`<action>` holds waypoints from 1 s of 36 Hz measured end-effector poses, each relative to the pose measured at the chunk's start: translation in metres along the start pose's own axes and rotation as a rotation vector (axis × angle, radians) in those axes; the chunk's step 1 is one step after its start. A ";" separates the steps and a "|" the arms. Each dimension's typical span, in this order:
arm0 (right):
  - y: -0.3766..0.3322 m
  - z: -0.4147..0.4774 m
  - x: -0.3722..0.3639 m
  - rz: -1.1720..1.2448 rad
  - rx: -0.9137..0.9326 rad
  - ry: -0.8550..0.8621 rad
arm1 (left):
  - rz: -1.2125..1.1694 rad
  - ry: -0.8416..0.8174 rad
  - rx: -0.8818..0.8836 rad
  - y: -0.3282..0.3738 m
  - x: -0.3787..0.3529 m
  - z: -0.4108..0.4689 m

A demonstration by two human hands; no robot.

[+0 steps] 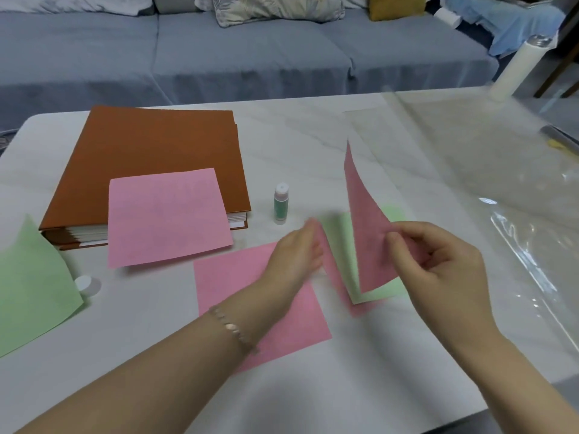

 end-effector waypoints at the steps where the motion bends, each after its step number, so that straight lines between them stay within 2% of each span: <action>1: -0.003 -0.003 -0.004 0.057 -0.038 -0.019 | -0.108 -0.020 0.132 -0.005 0.008 -0.003; 3: -0.005 -0.011 -0.018 0.166 -0.149 -0.083 | -0.207 -0.043 0.326 -0.018 0.028 -0.011; 6: -0.008 -0.027 -0.042 0.299 -0.294 -0.190 | -0.289 -0.018 0.441 -0.028 0.060 -0.018; 9: -0.011 -0.037 -0.056 0.383 -0.385 -0.227 | -0.266 0.047 0.475 -0.038 0.093 -0.019; 14: -0.018 -0.045 -0.073 0.482 -0.510 -0.285 | -0.238 -0.052 0.473 -0.034 0.123 -0.038; 17: -0.023 -0.047 -0.082 0.469 -0.485 -0.312 | -0.266 -0.069 0.374 -0.026 0.138 -0.039; 20: -0.022 -0.048 -0.089 0.390 -0.474 -0.316 | -0.271 0.037 0.186 -0.014 0.161 -0.034; 25: 0.002 -0.064 -0.107 0.276 -0.642 -0.507 | -0.035 0.271 -0.087 -0.003 0.199 -0.029; 28: 0.013 -0.072 -0.114 0.197 -0.748 -0.591 | 0.030 0.317 -0.165 -0.002 0.208 -0.033; 36: 0.034 -0.061 -0.112 -0.073 -0.483 -0.531 | 0.146 0.307 -0.323 0.000 0.201 -0.039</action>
Point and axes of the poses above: each hand's wrist, its own z-axis towards the middle knuckle, its own x-axis out of the back of the hand, y = z × x, the point moved 7 cm from there along z, towards the middle knuckle, and after that the axes turned 15 degrees about y, right-handed, at the moved point
